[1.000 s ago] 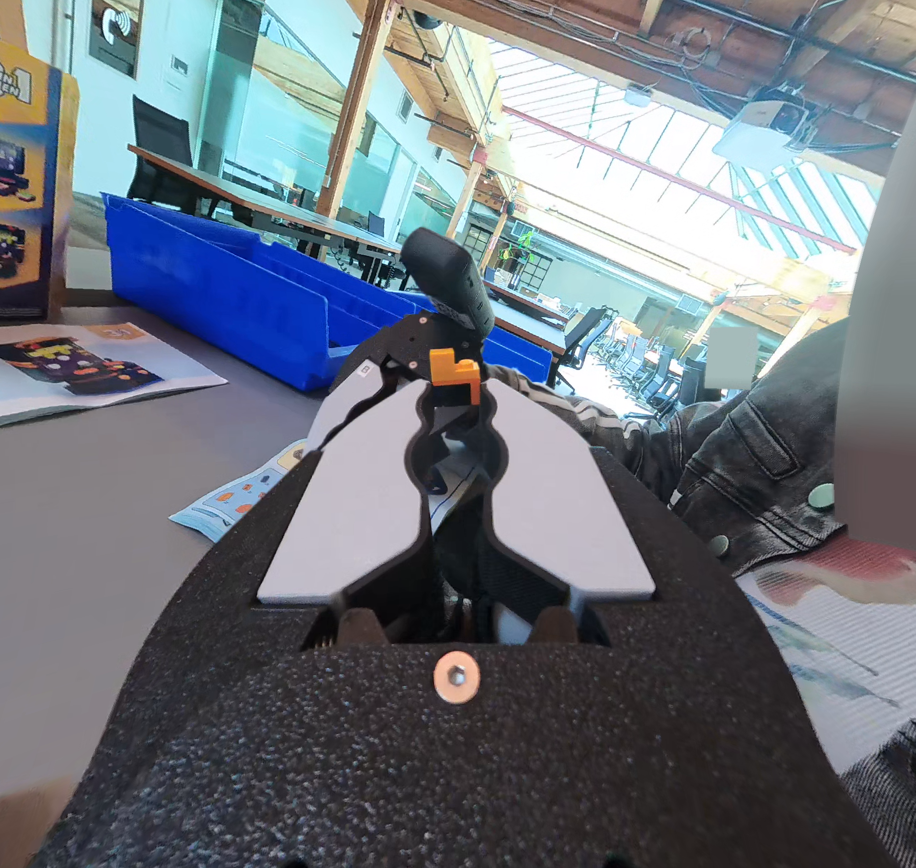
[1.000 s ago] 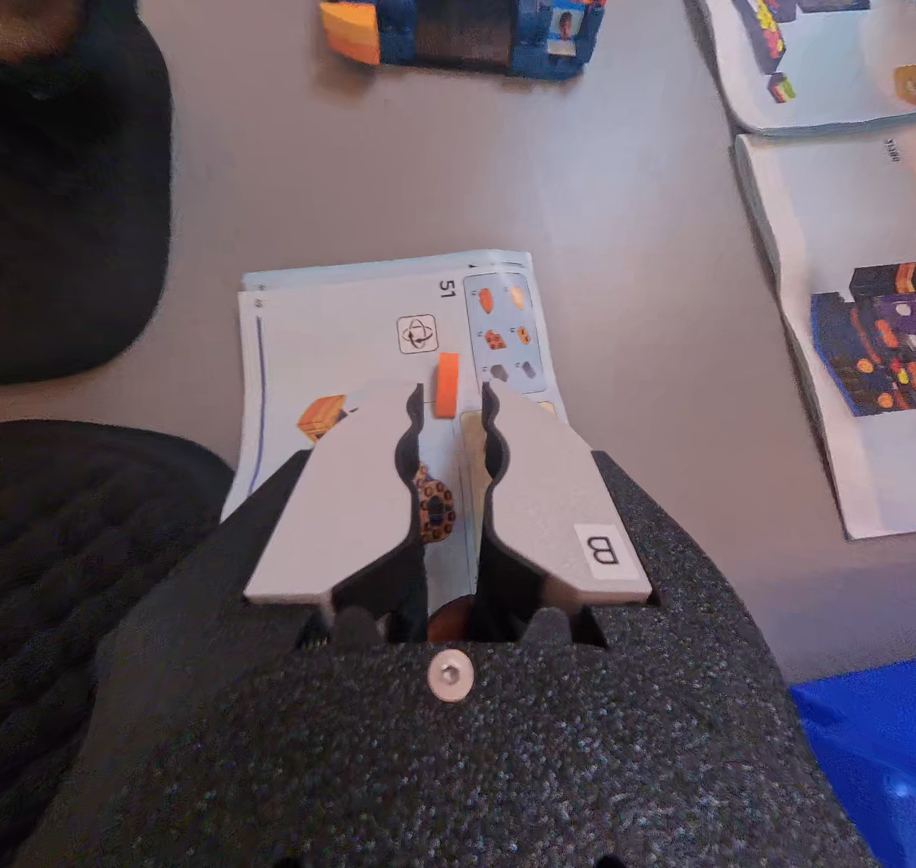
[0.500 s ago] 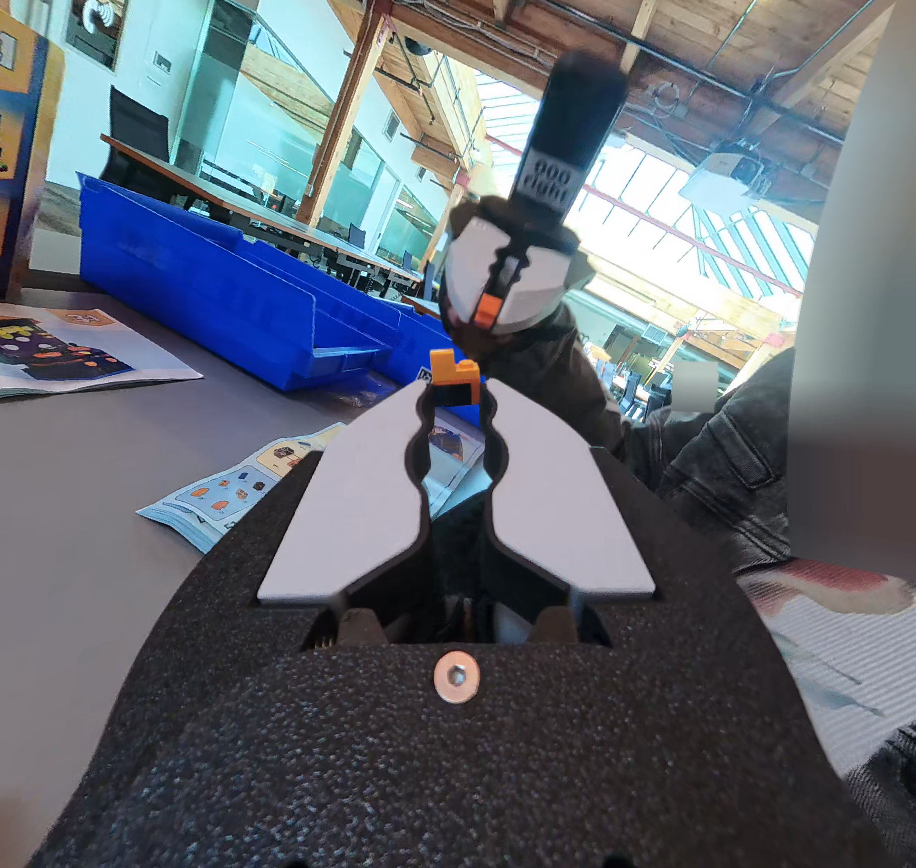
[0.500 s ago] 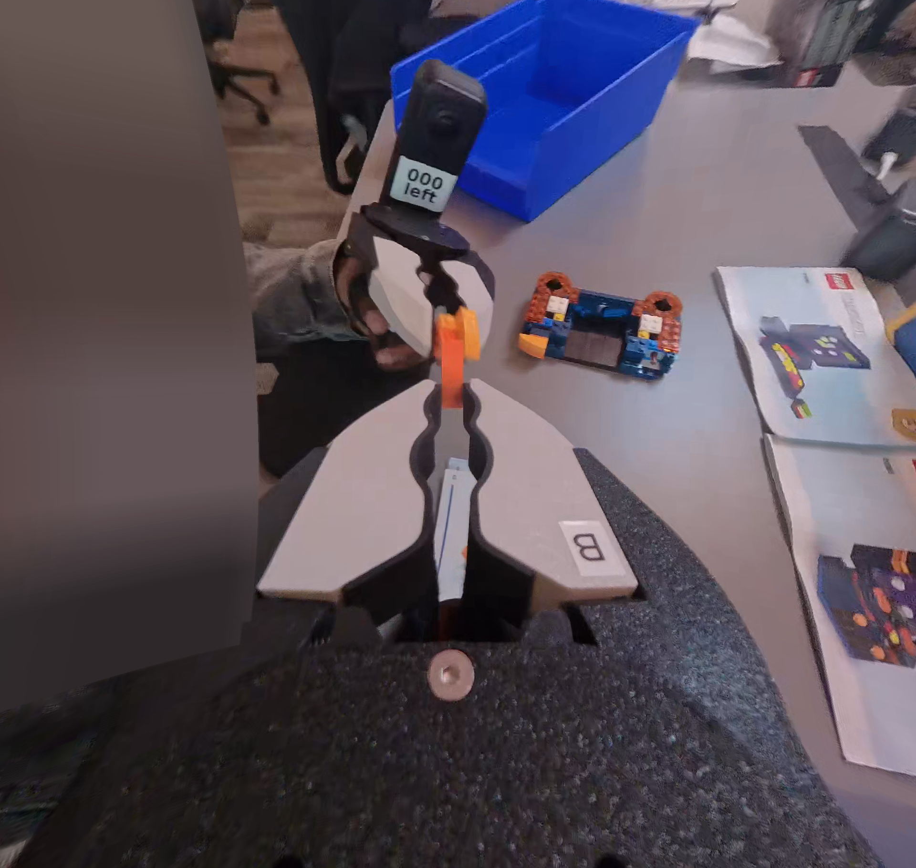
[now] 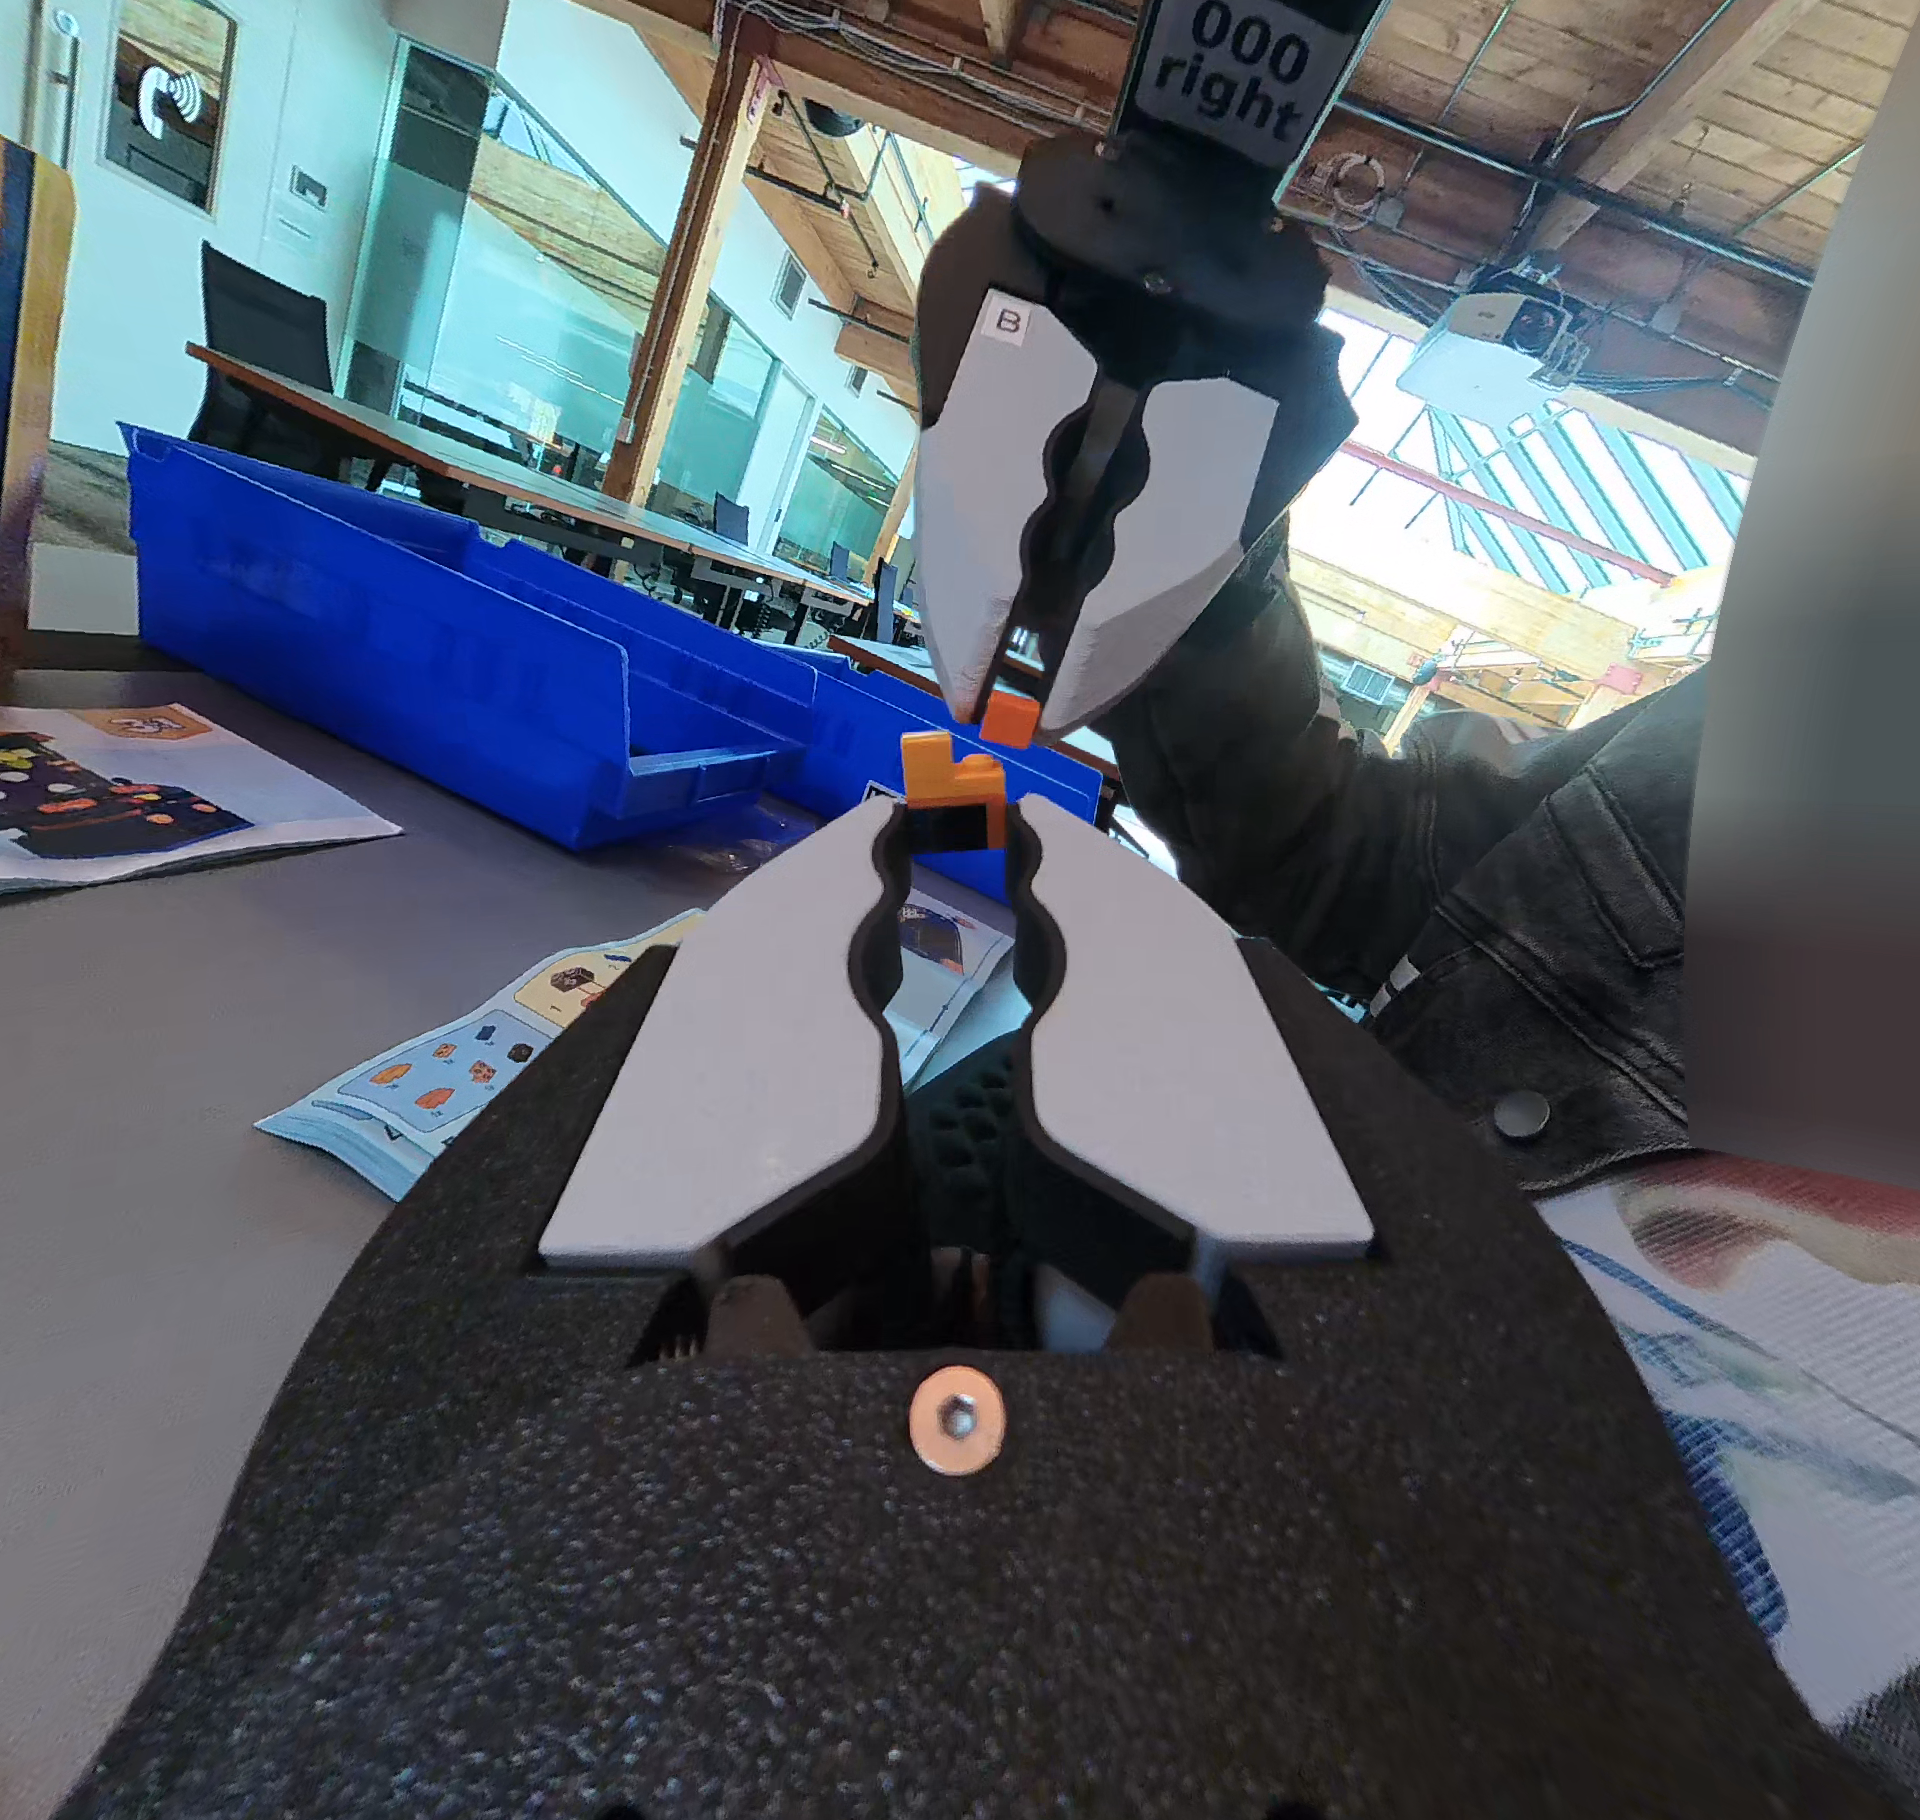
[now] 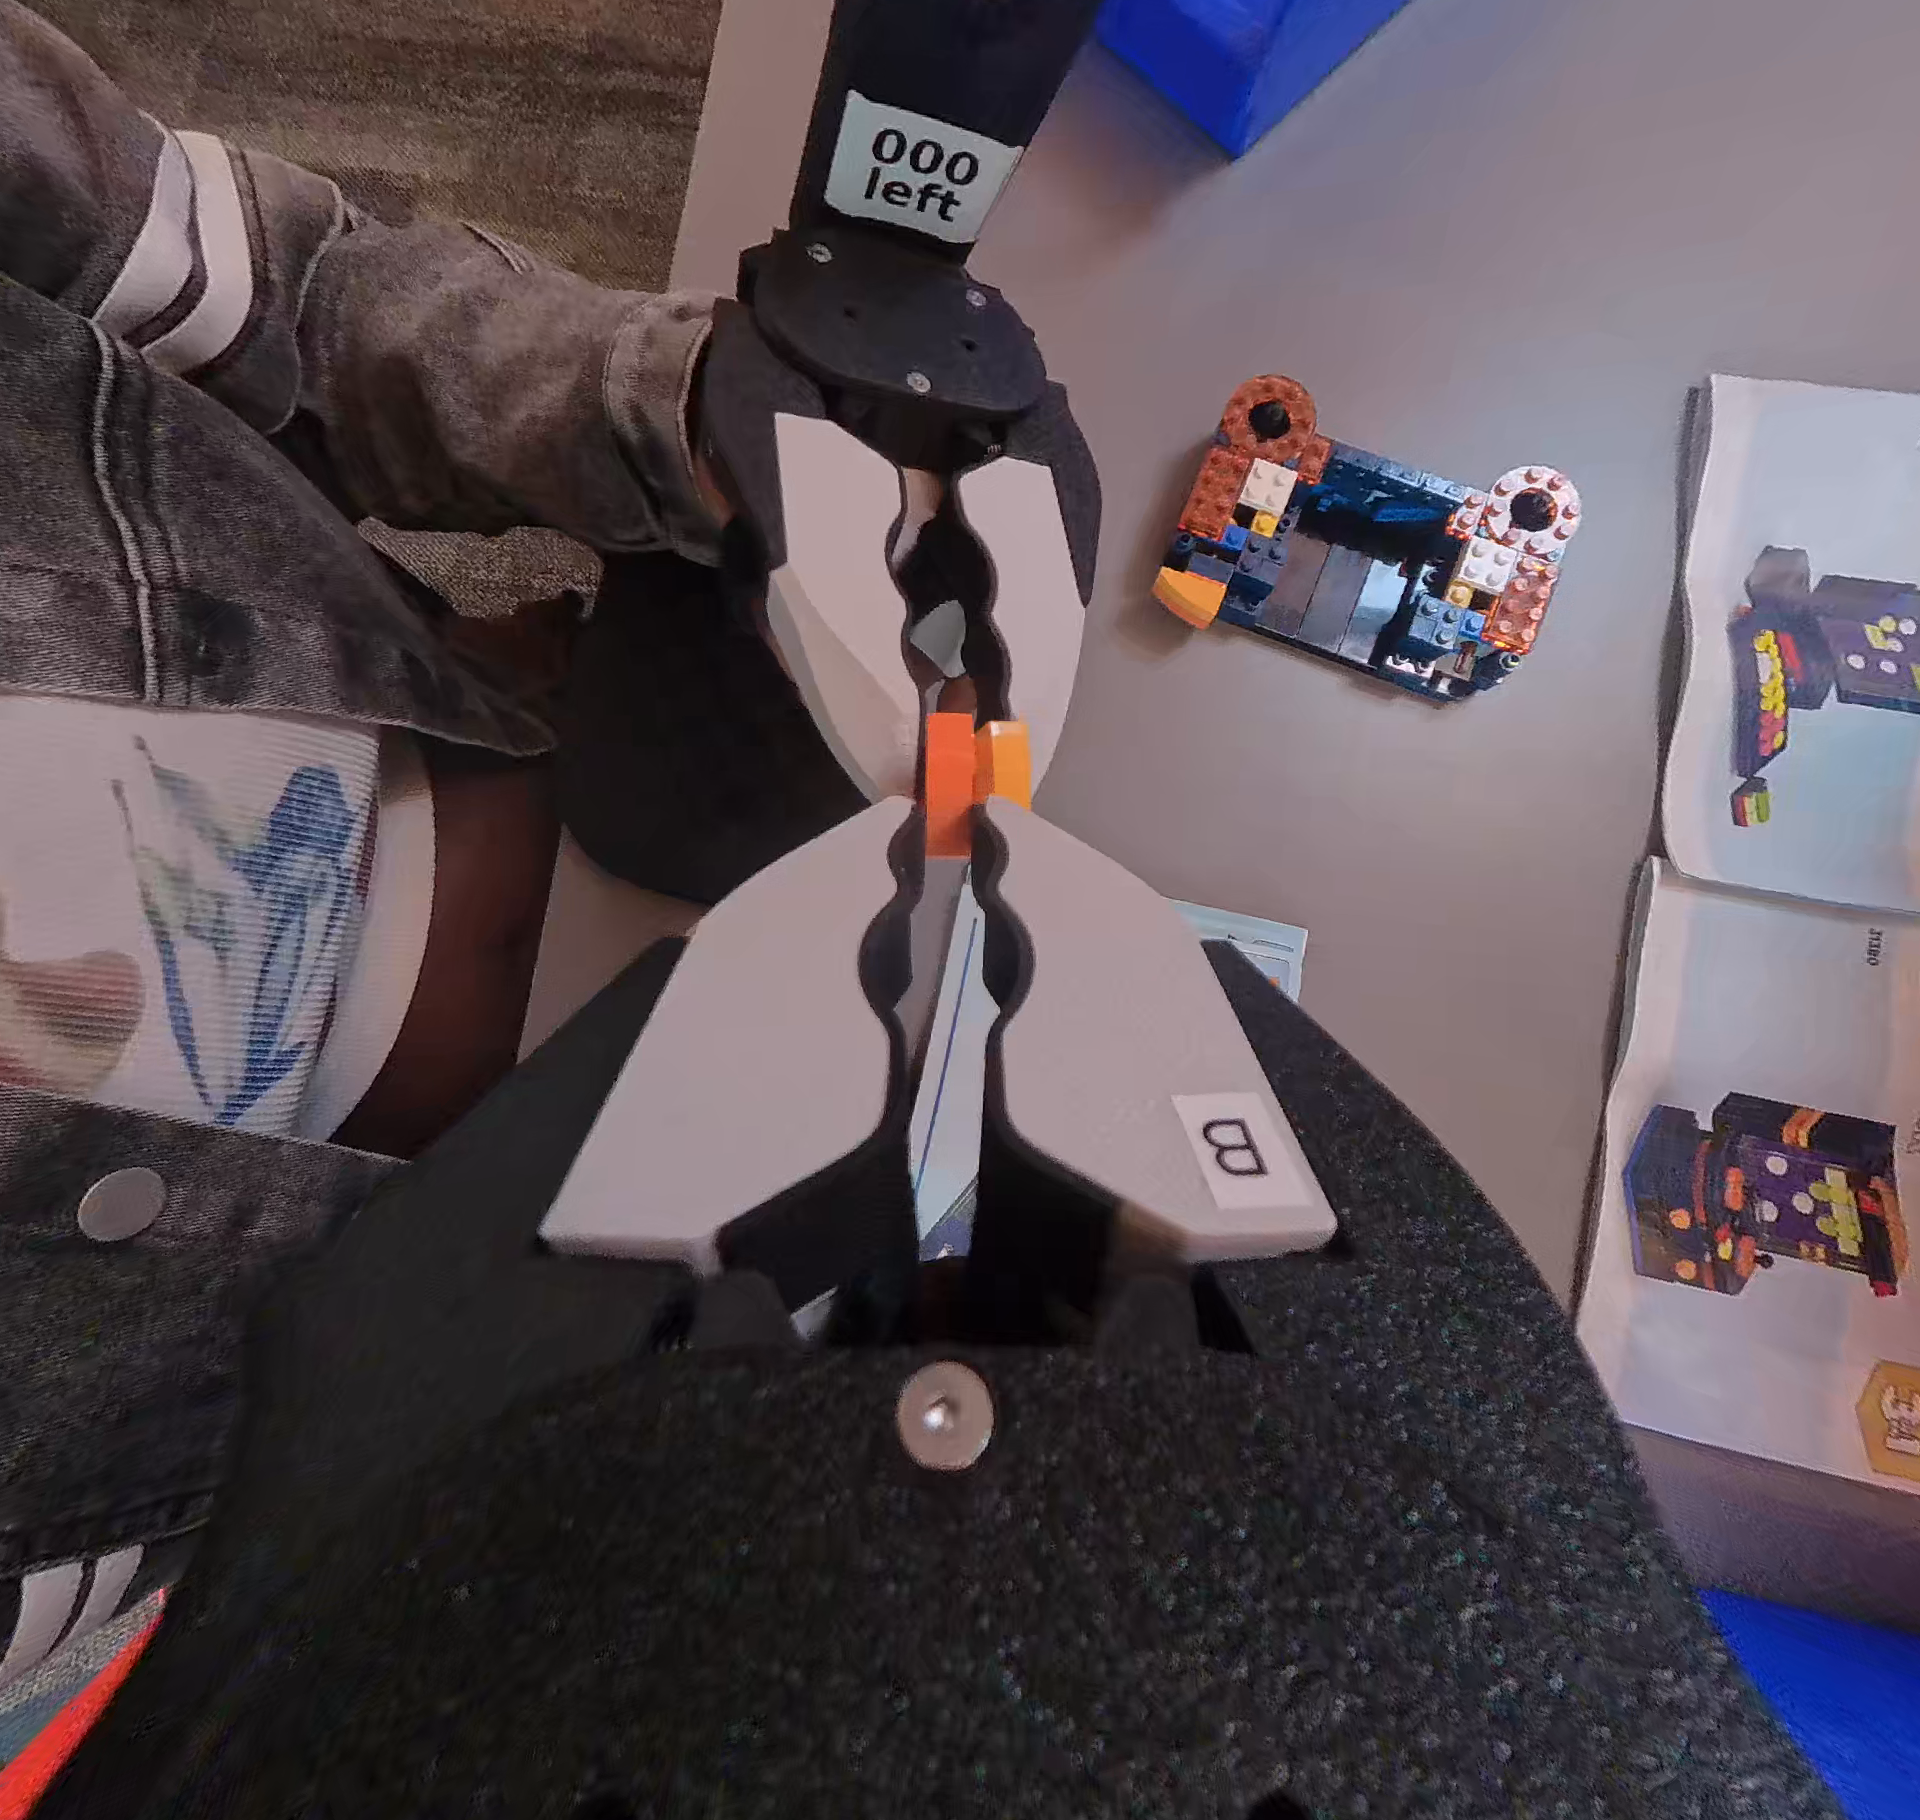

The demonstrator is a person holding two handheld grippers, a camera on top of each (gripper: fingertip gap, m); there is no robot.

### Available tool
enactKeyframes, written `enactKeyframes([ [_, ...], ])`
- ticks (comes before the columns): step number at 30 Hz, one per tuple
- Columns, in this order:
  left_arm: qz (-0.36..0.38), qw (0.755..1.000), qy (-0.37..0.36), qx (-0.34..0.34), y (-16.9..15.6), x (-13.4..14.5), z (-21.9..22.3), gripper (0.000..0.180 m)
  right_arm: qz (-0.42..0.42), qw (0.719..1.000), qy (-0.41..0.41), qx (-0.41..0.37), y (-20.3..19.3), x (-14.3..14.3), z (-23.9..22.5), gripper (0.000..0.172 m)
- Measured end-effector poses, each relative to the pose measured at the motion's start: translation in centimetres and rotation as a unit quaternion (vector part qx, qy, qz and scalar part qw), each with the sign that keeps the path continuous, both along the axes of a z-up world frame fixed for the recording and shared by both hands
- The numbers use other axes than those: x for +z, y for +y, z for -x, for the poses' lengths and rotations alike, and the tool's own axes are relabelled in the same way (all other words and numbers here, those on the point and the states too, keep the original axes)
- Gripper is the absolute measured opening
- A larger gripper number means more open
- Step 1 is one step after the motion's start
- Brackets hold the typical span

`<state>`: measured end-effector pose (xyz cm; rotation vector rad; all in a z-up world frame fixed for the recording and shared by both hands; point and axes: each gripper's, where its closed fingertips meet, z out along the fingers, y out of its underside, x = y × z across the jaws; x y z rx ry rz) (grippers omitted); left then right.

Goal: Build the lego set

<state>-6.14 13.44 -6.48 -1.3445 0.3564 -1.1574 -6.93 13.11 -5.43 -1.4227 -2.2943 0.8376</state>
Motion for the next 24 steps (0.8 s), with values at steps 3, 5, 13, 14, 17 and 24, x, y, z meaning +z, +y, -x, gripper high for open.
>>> enactKeyframes([
  [3,-0.003,1.000,-0.009,-0.004,-0.15,0.25,0.03,0.016,-0.018,1.000,-0.012,-0.002,0.04,-0.11,0.12,0.008],
  [5,-0.005,1.000,-0.011,-0.003,-0.21,0.35,0.08,0.016,-0.022,1.000,-0.016,-0.002,-0.03,-0.05,0.19,0.008],
  [13,-0.009,1.000,-0.017,-0.004,-0.35,0.61,0.14,0.016,-0.035,0.999,-0.021,-0.005,-0.16,0.16,0.33,0.008],
  [14,-0.010,1.000,-0.017,-0.004,-0.36,0.63,0.14,0.016,-0.035,0.999,-0.021,-0.006,-0.17,0.17,0.34,0.008],
  [17,-0.010,1.000,-0.017,-0.005,-0.40,0.63,0.11,0.016,-0.036,0.999,-0.022,-0.007,-0.22,0.17,0.36,0.008],
  [24,-0.010,1.000,-0.020,-0.005,-0.41,0.66,0.14,0.016,-0.038,0.999,-0.022,-0.007,-0.23,0.15,0.34,0.008],
])
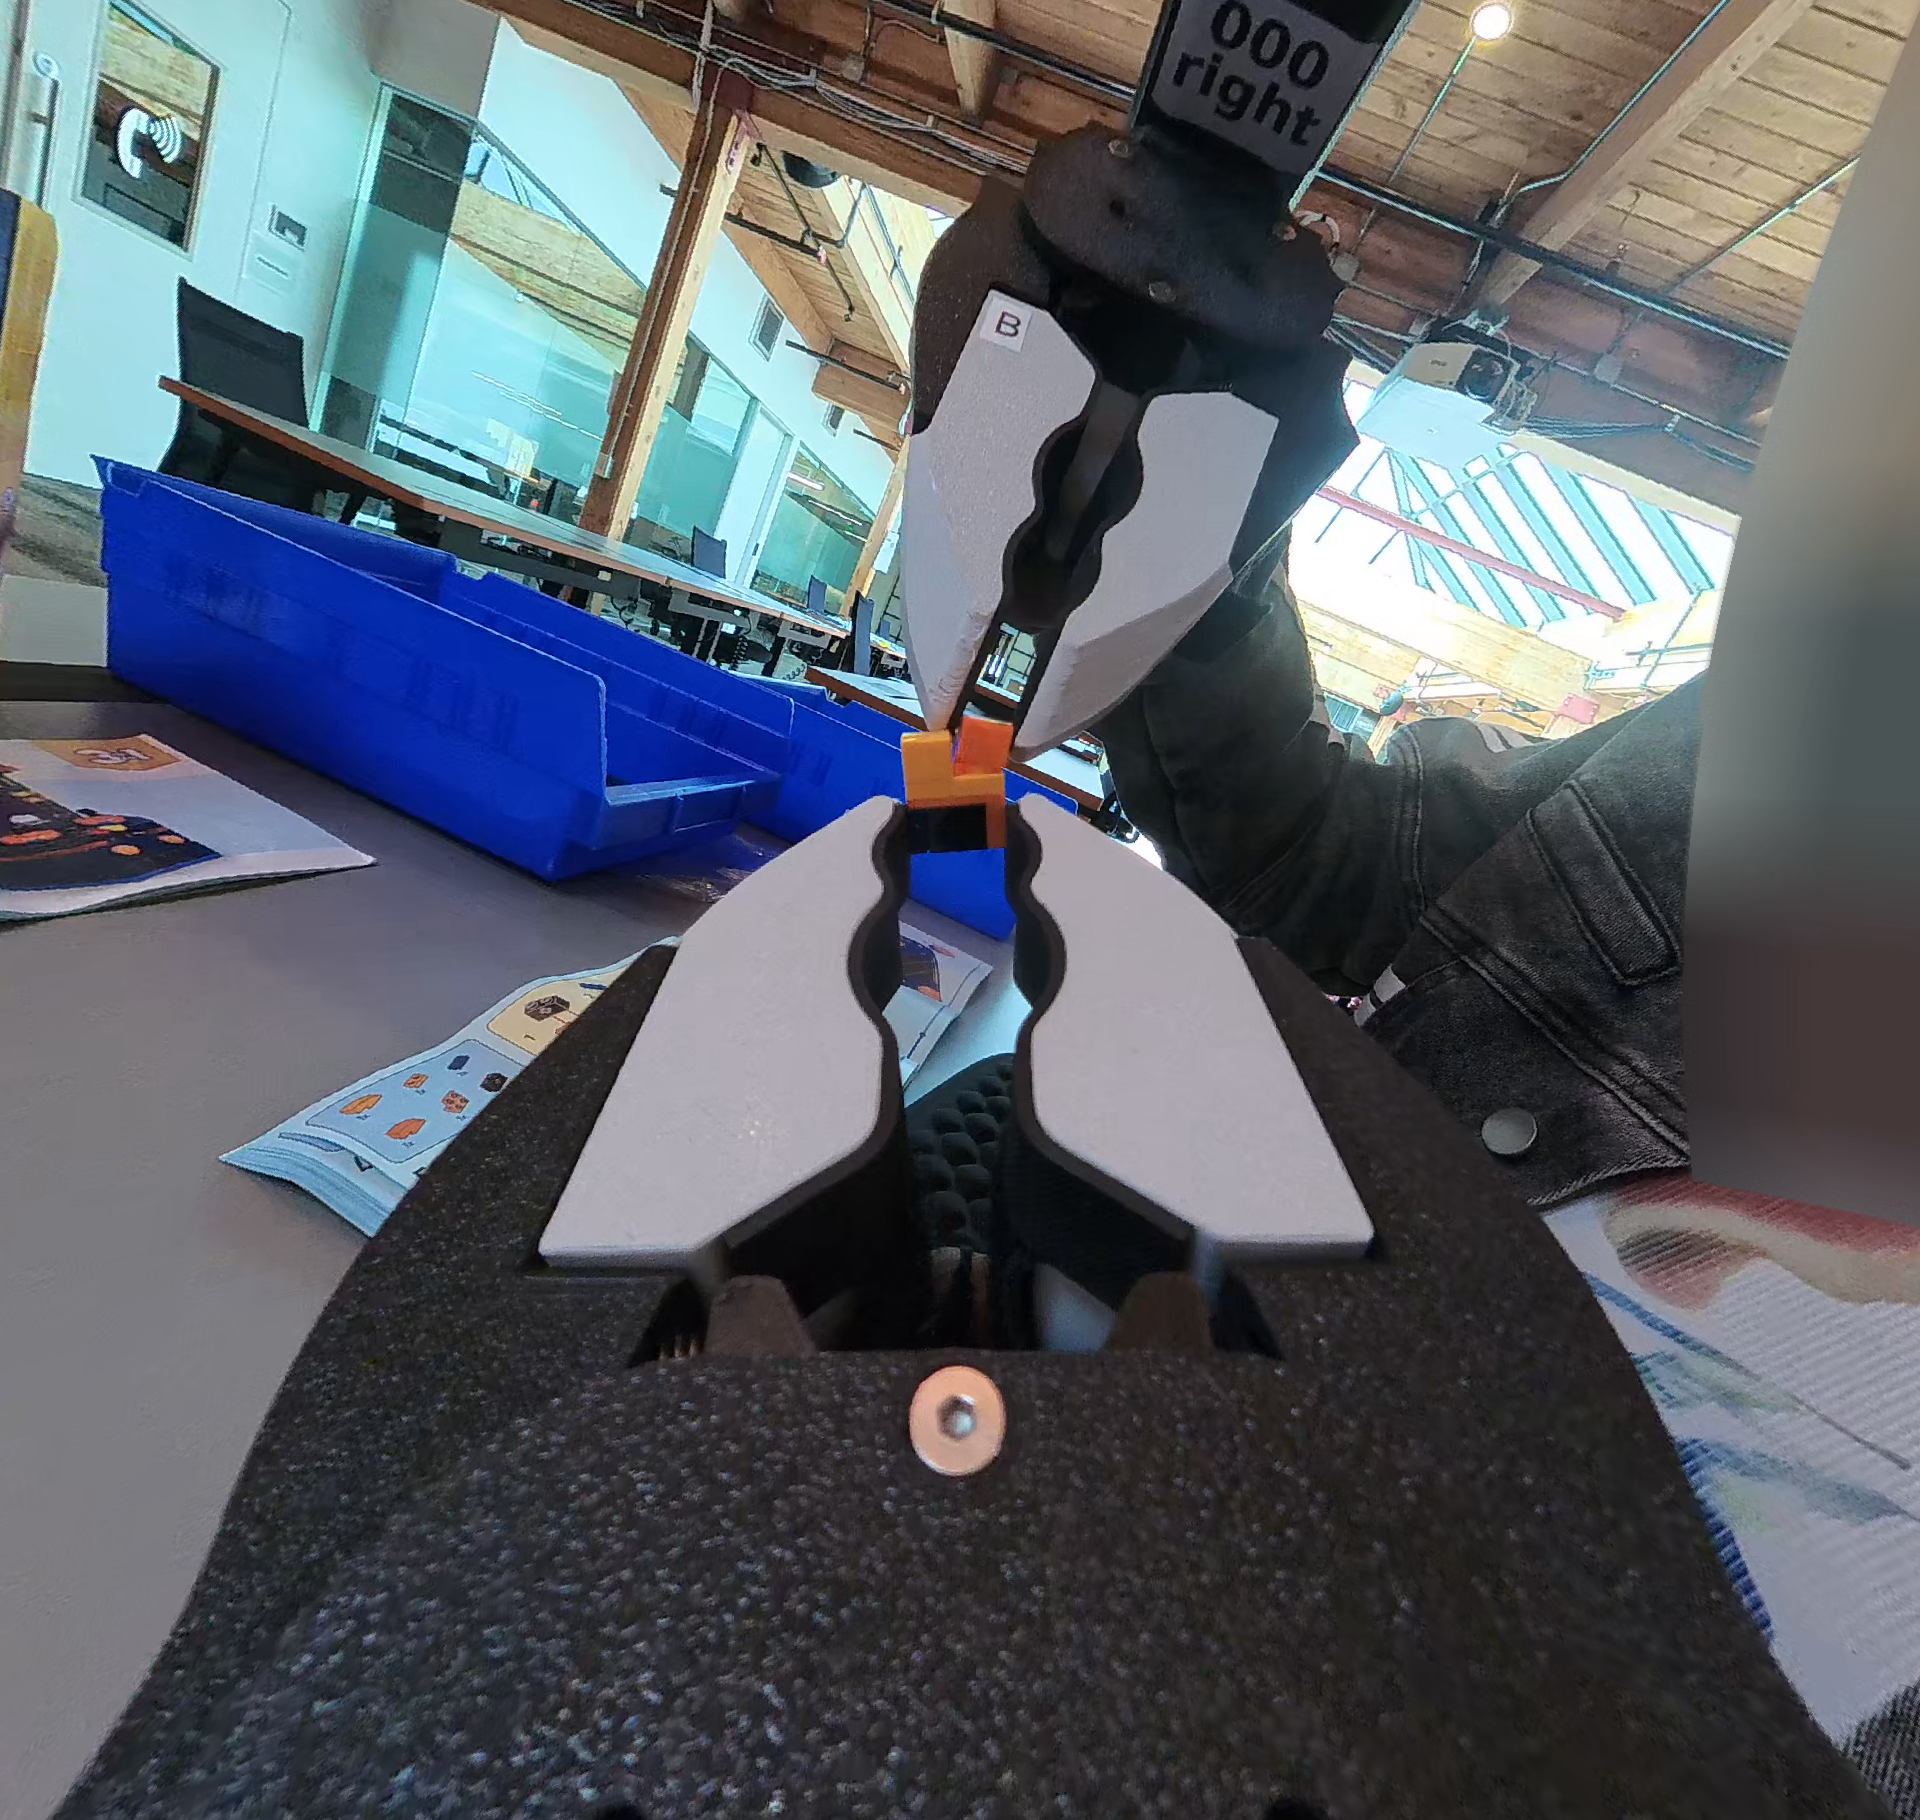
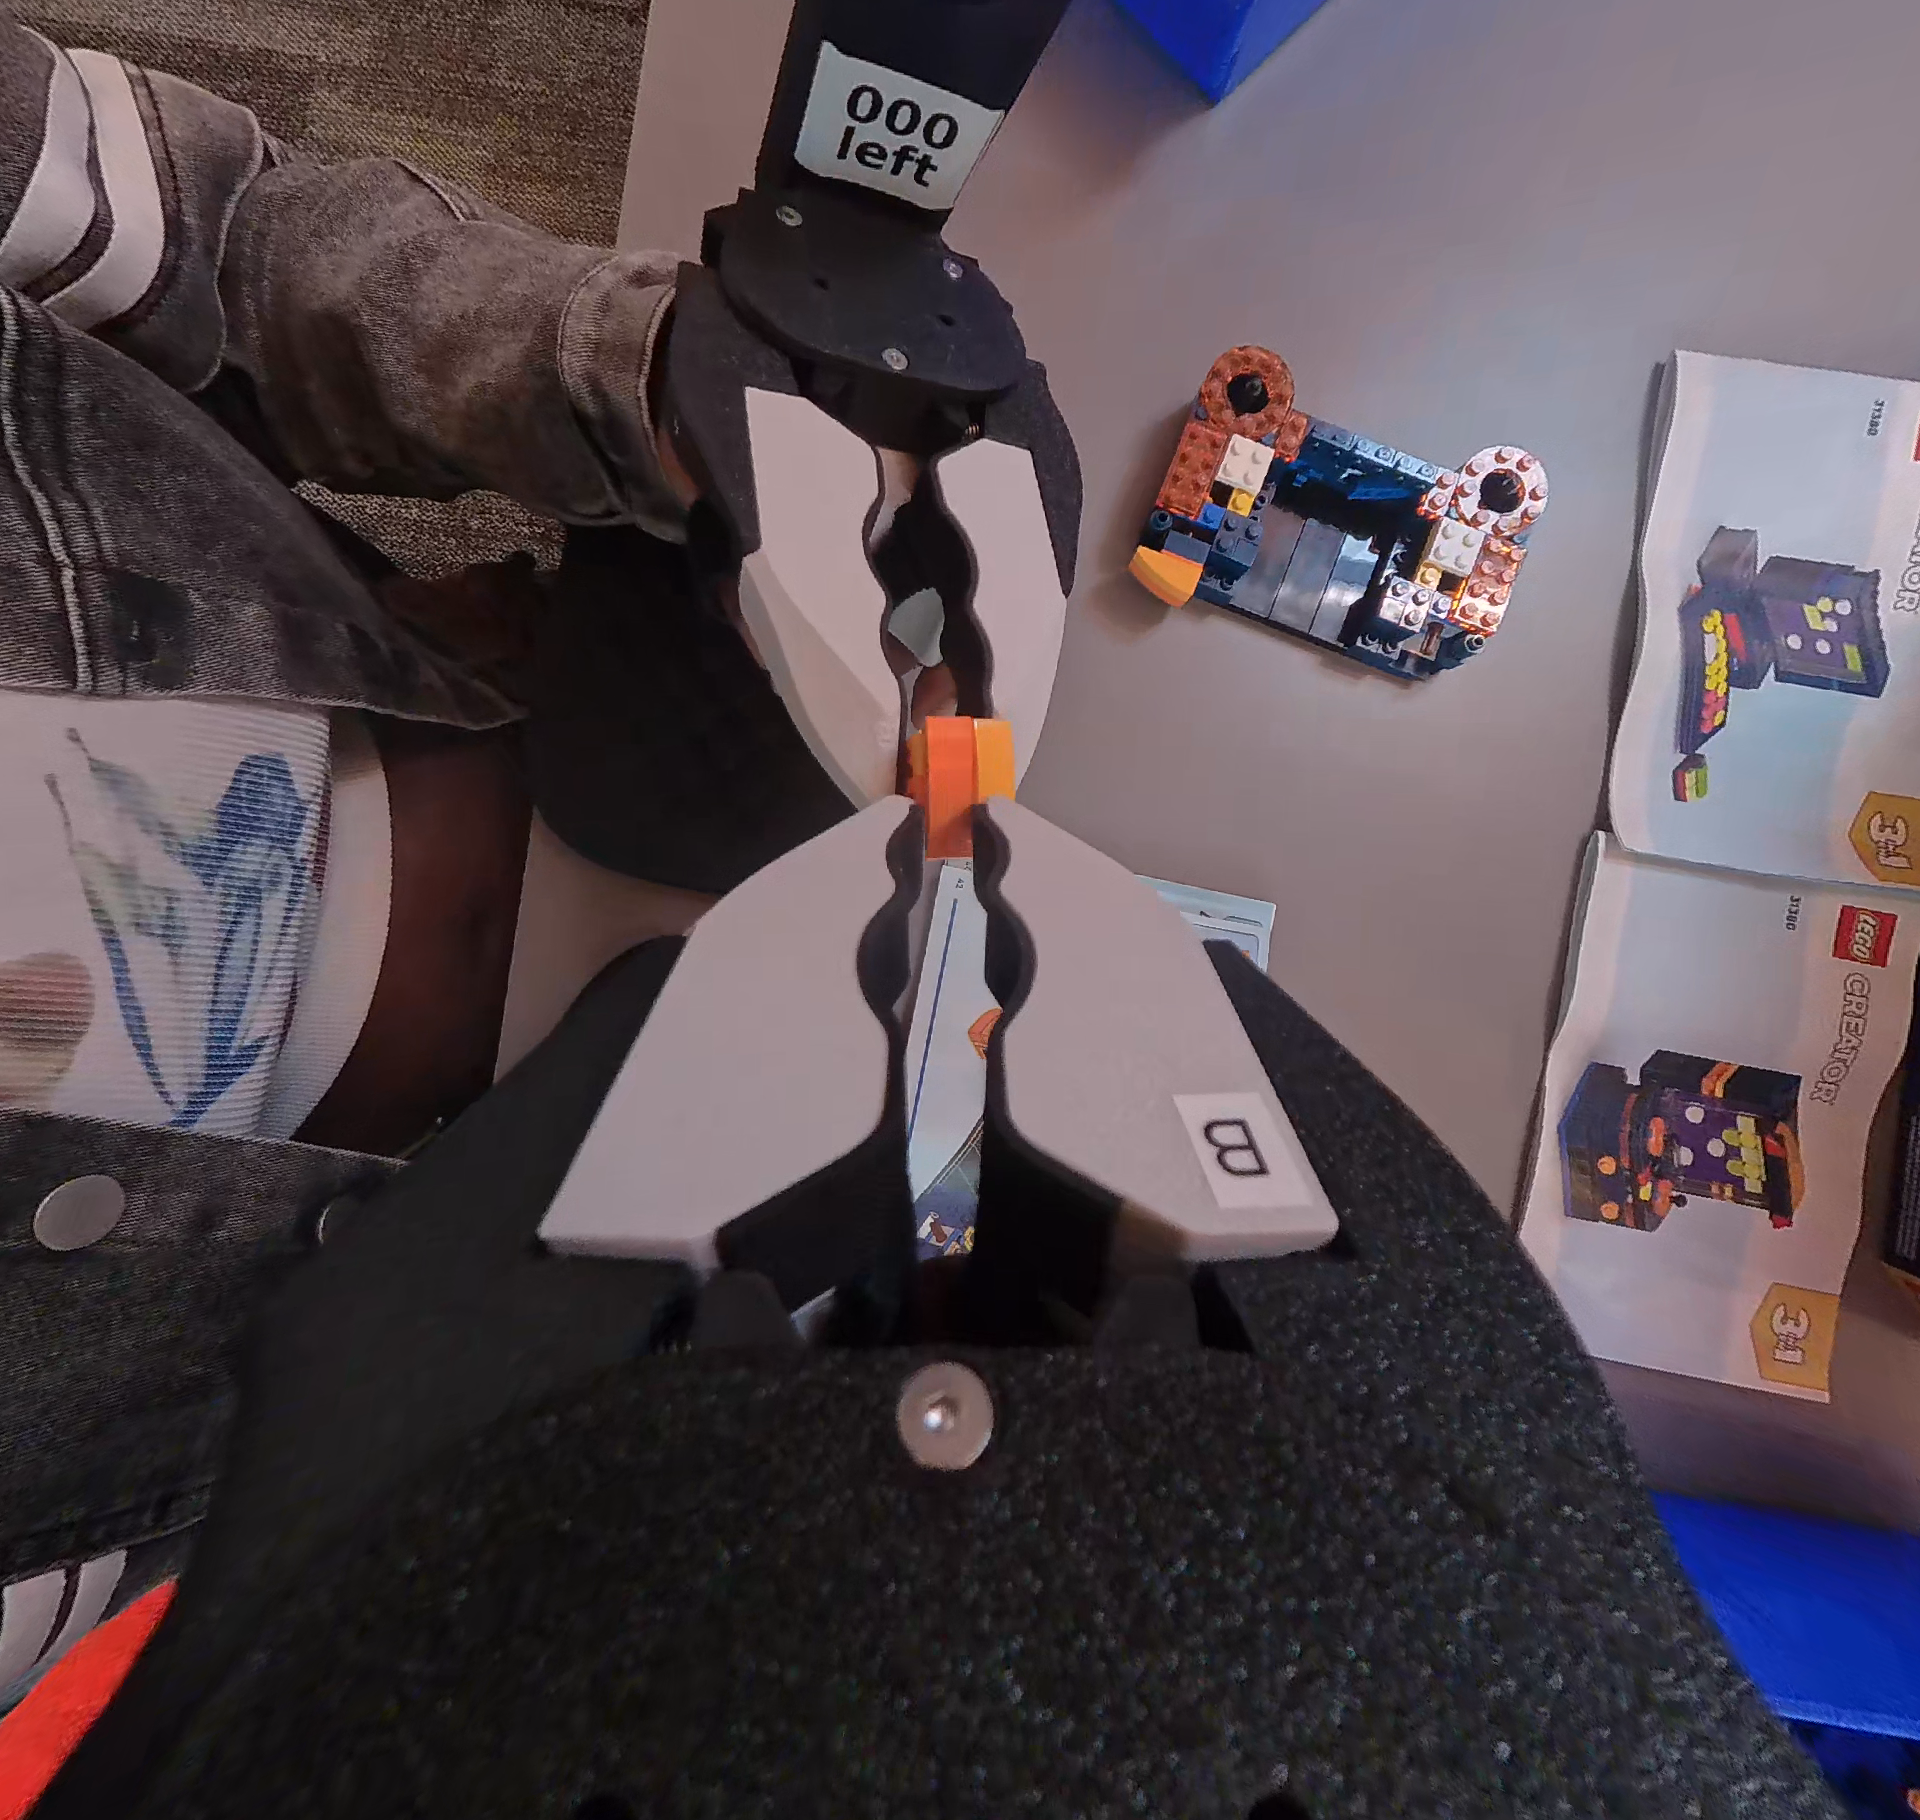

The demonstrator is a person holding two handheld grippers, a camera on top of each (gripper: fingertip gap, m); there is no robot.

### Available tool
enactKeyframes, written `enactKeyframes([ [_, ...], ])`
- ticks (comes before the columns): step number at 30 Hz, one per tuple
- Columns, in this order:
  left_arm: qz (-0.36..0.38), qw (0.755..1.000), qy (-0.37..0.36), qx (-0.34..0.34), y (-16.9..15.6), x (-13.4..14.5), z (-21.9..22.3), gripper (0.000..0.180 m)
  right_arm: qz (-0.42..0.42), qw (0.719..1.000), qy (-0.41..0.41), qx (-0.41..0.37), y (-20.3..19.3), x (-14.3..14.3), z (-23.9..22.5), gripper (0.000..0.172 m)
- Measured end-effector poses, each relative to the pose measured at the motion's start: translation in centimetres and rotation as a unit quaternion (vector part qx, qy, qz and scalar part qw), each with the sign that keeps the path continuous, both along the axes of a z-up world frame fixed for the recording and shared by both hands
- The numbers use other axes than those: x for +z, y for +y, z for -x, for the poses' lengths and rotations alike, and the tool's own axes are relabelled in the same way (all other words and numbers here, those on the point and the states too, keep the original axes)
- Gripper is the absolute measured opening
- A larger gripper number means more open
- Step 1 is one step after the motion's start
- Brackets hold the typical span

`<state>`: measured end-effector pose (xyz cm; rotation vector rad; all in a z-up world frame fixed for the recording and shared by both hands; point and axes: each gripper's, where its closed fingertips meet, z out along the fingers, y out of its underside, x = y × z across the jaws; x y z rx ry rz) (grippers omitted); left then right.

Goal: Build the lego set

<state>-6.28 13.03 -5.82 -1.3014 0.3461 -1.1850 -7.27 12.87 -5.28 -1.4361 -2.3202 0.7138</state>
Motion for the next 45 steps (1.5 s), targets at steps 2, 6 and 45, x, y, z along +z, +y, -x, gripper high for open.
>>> enactKeyframes([
  [2,0.001,1.000,0.000,0.000,0.0,0.0,0.0,0.016,-0.001,1.000,-0.001,0.000,0.0,0.0,0.0,0.009],
  [6,0.001,1.000,0.000,-0.002,0.0,-0.1,-0.1,0.016,-0.005,1.000,0.007,0.002,-0.2,0.2,0.1,0.009],
  [45,0.059,0.988,-0.036,-0.135,-2.4,3.9,-3.2,0.016,-0.365,0.792,0.443,0.207,-2.8,3.3,-1.6,0.020],
])
